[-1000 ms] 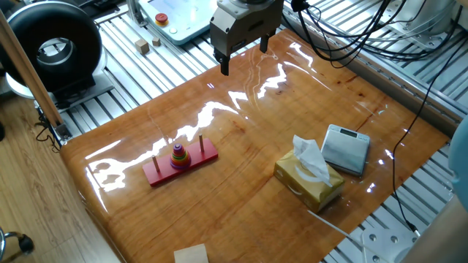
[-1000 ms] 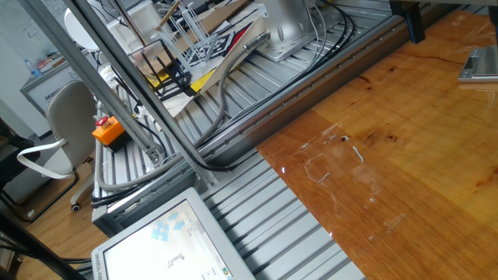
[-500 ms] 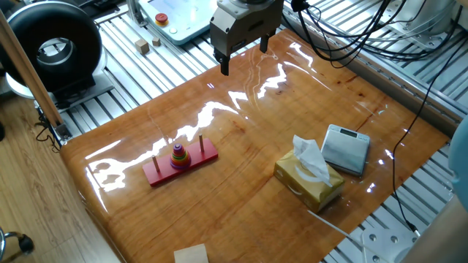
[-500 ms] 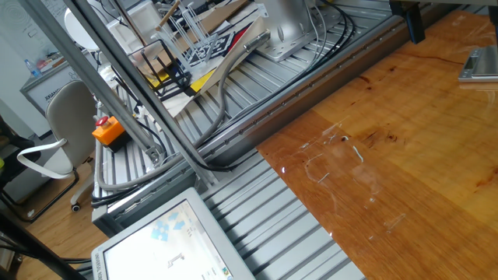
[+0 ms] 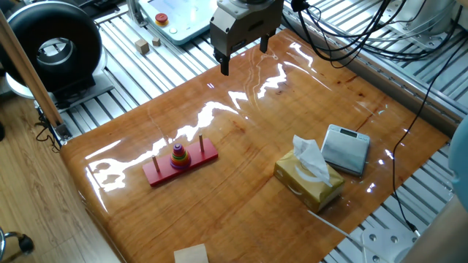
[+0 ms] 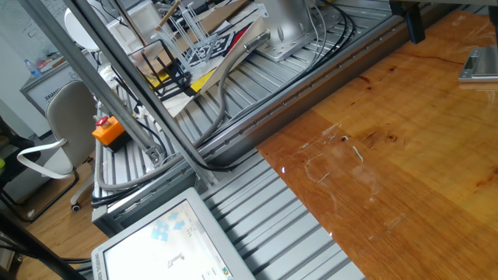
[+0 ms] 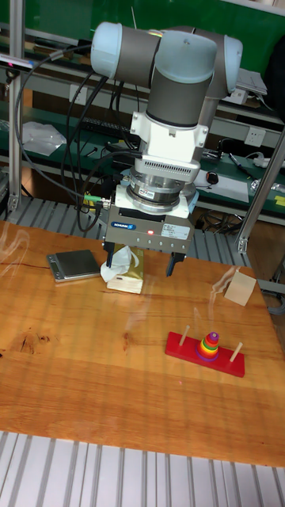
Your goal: Take out one Hanoi block and throw it aside
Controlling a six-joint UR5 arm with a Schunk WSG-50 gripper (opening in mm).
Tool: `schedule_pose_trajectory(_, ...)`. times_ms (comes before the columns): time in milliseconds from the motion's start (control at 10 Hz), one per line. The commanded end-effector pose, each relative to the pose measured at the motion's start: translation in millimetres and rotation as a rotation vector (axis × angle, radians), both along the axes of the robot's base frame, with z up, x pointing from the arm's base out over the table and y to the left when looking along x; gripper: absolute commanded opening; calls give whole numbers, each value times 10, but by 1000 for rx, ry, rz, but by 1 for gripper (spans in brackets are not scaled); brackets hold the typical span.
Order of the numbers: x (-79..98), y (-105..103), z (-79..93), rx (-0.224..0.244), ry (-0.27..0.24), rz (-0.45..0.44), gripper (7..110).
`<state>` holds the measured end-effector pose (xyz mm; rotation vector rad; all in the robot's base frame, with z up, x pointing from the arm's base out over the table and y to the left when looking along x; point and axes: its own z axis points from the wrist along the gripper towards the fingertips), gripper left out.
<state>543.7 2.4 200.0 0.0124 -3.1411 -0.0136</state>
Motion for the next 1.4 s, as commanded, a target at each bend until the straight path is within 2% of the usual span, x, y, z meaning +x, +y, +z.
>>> schedule_pose_trajectory(0,-229,-234,20,-114,81,-248,109)
schedule_pose_trajectory(100,-229,-234,20,-114,80,-249,7)
schedule_pose_trajectory(1000,-224,-230,22,-111,81,-249,7)
schedule_pose_trajectory(1100,-224,-176,24,-90,84,-268,7)
schedule_pose_trajectory(1200,-194,22,16,-15,86,-309,7)
schedule_pose_trajectory(1300,-127,38,4,-5,62,-304,7)
